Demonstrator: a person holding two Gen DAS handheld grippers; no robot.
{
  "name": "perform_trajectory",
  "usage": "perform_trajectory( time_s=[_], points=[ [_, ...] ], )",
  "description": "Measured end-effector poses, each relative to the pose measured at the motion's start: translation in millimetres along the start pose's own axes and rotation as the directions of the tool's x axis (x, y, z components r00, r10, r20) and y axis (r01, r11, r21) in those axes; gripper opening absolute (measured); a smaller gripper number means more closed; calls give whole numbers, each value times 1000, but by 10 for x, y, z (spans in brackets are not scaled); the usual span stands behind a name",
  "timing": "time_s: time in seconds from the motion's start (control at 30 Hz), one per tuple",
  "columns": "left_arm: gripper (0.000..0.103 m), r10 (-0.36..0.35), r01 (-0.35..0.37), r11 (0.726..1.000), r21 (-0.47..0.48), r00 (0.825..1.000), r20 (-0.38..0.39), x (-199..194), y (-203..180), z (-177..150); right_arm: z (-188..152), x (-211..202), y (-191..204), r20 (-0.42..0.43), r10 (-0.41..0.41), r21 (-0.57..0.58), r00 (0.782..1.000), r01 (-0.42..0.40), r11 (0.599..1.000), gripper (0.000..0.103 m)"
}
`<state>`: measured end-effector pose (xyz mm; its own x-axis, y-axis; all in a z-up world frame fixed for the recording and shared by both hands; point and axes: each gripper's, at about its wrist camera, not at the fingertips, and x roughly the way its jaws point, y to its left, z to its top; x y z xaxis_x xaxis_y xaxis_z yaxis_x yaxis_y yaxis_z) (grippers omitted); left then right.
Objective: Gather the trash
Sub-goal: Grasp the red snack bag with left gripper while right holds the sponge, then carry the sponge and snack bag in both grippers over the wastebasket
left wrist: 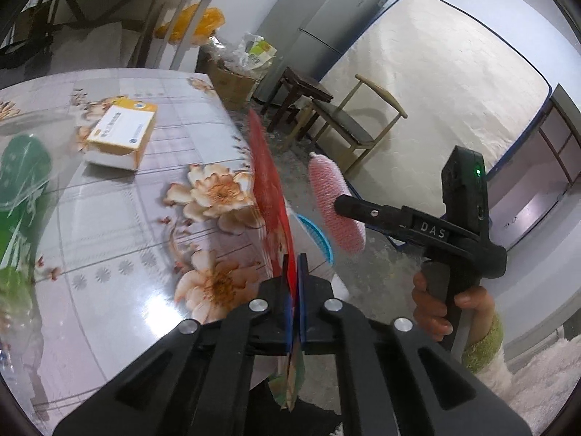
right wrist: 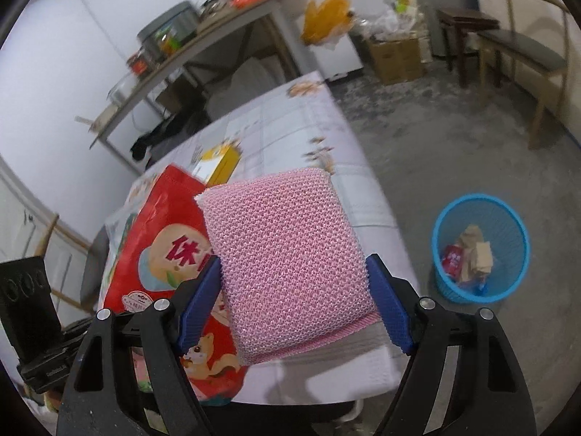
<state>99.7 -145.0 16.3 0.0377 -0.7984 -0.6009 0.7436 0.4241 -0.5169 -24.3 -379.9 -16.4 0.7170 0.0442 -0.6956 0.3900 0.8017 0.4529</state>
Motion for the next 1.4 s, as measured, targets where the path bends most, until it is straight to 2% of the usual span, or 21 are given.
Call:
perform_trajectory(
  time_s=[0.13, 0.33, 0.47, 0.57, 0.67, 0.77, 0.87, 0.93, 1.03, 1.1, 1.13, 1.17, 1.23, 1.3, 1.4],
  points=[
    [1, -8, 8, 1000, 26, 1000, -2, 106, -90, 86, 12, -135, -251, 37, -32, 64, 999, 30, 997, 75],
    [0, -43, 43, 999, 16, 999, -1, 218, -159, 244, -54, -274, -597, 67, -67, 154, 996, 56, 986, 75],
    [0, -99, 99, 994, 35, 995, 6, 333, -299, 450, -52, -368, -862, 89, -104, 228, 991, 81, 970, 75],
    [0, -167, 168, 985, 50, 986, -11, 552, -483, 664, -48, -416, -1132, 100, -138, 312, 985, 101, 945, 75],
    [0, -241, 243, 970, 11, 967, -81, 1006, -663, 908, -77, -381, -1464, 91, -140, 413, 986, 90, 906, 75],
    [0, -248, 247, 969, -29, 953, -171, 1565, -799, 1062, -123, -258, -1858, 68, -114, 527, 991, 62, 848, 75],
    [0, -193, 199, 980, -4, 947, -258, 2152, -948, 1111, -172, -68, -2257, 53, -40, 633, 998, -3, 774, 76],
    [0, -164, 176, 984, 13, 940, -298, 2489, -1021, 1108, -163, 52, -2461, 37, -23, 677, 999, -8, 736, 76],
    [1, -127, 143, 989, 25, 934, -335, 2916, -1095, 1098, -88, 227, -2695, 15, -38, 703, 999, 17, 711, 78],
    [2, -91, 106, 994, 25, 932, -351, 3208, -1109, 1097, 10, 395, -2810, -5, -27, 703, 1000, 23, 710, 80],
    [7, -74, 89, 996, 22, 927, -368, 3314, -1106, 1099, 48, 474, -2859, -11, -29, 701, 1000, 29, 713, 82],
    [25, -61, 73, 997, 14, 906, -418, 3507, -1090, 1075, 67, 568, -2928, -9, -33, 700, 999, 30, 713, 85],
    [48, -9, 14, 1000, 7, 884, -467, 3720, -1042, 1006, 63, 739, -3046, -34, -53, 700, 998, 62, 712, 87],
    [49, 30, -34, 999, 1, 881, -472, 3796, -967, 947, -26, 932, -3198, -82, -74, 713, 994, 110, 692, 87],
    [53, 17, -27, 1000, -15, 877, -480, 3732, -909, 893, -175, 1056, -3291, -142, -109, 726, 984, 178, 664, 87]
  ],
)
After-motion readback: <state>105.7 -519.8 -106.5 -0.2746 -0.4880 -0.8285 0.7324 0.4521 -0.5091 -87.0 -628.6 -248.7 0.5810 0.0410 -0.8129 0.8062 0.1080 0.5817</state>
